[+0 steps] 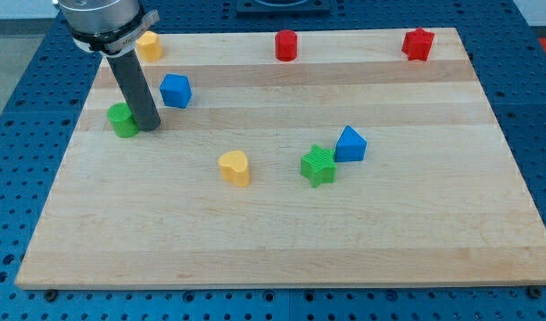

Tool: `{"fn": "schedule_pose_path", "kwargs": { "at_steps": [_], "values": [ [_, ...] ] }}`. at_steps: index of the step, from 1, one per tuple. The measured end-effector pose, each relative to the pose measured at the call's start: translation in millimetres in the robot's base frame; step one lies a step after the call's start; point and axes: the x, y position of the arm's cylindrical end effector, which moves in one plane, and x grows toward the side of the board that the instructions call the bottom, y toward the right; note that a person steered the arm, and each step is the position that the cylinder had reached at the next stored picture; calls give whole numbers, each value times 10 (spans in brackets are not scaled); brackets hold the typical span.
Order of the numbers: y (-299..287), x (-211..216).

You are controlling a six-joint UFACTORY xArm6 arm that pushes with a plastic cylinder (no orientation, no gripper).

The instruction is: Slide the blue cube up a bit

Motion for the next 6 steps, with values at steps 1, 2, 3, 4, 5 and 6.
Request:
{"fn": "schedule_pose_path", "kwargs": {
  "at_steps": [1, 2, 3, 4, 5, 6],
  "values": [
    [21, 0],
    [96, 0],
    [164, -9],
    [229, -82],
    [230, -193],
    [230, -297]
  ]
}}
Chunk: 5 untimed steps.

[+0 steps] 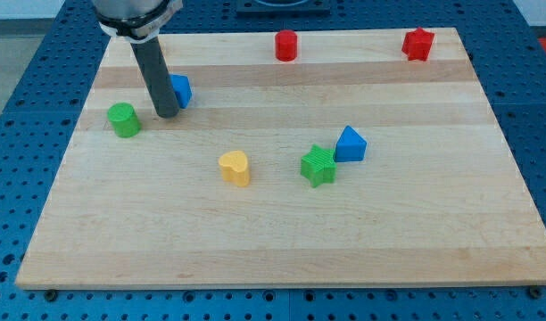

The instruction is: Slide the blue cube up a bit

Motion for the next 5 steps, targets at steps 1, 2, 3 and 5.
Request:
{"fn": "schedule_pose_path", "kwargs": {
  "at_steps": [1, 2, 3, 5],
  "values": [
    [0, -100],
    [-16, -176],
    [-95, -262],
    [-463, -333]
  ]
}}
